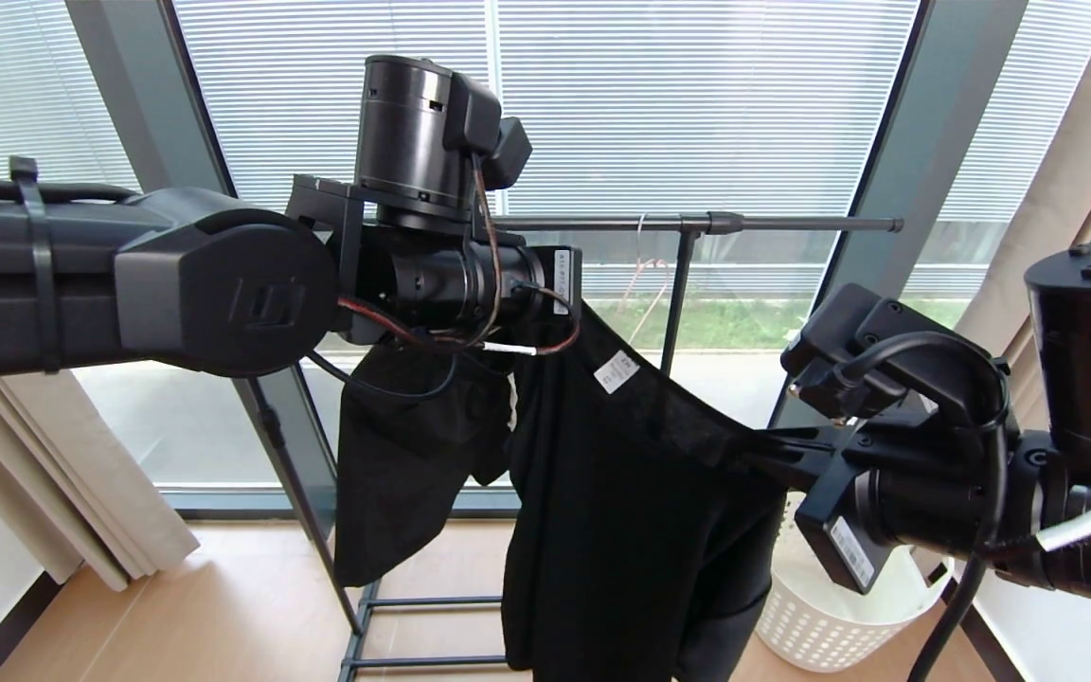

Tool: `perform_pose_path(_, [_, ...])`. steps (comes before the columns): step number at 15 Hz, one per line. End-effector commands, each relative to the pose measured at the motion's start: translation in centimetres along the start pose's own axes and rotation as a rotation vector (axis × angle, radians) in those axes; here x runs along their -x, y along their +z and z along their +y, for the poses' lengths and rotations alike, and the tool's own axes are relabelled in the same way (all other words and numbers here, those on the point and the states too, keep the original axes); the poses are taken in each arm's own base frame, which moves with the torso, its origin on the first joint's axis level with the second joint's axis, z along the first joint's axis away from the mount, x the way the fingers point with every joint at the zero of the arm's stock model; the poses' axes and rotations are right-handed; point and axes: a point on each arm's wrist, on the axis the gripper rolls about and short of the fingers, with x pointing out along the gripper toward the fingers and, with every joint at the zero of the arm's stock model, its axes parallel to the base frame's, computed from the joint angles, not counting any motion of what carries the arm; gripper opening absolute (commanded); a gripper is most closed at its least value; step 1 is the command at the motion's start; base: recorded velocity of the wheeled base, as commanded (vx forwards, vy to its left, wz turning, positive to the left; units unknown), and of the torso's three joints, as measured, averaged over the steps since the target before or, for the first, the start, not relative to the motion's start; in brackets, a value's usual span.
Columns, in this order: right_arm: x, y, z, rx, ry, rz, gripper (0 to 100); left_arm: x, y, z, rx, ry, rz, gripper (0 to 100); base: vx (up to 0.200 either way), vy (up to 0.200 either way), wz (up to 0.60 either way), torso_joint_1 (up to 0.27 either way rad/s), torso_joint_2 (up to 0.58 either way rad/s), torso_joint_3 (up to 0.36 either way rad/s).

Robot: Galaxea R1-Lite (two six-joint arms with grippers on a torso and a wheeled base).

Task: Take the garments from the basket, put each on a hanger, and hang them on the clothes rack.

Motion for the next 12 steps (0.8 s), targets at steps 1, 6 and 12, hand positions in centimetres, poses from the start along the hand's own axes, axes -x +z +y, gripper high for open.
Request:
perform_pose_path(1, [0.4,0.3,2.0,-0.015,0.075,-0.011,0,-0.5,0.1,-0.2,0.002,-0.029,0.001,0,0.0,0.0,0.0,0.0,0.0,0.0])
perform_pose_path(6, [-1.3,1.7,5.8,-0.127,0.174,-0.002,0,-0.4,1.5,-0.9,0.003,-0.102,-0.042,0,0.0,0.0,0.0,0.0,0.0,0.0])
perform_pose_path(12, [-2.9,4.9,7.5,-0.349,0.221,-0.104,0,0.0,2.3,-2.2,-0.006,-0.214,-0.061,0,0.0,0.0,0.0,0.0,0.0,0.0])
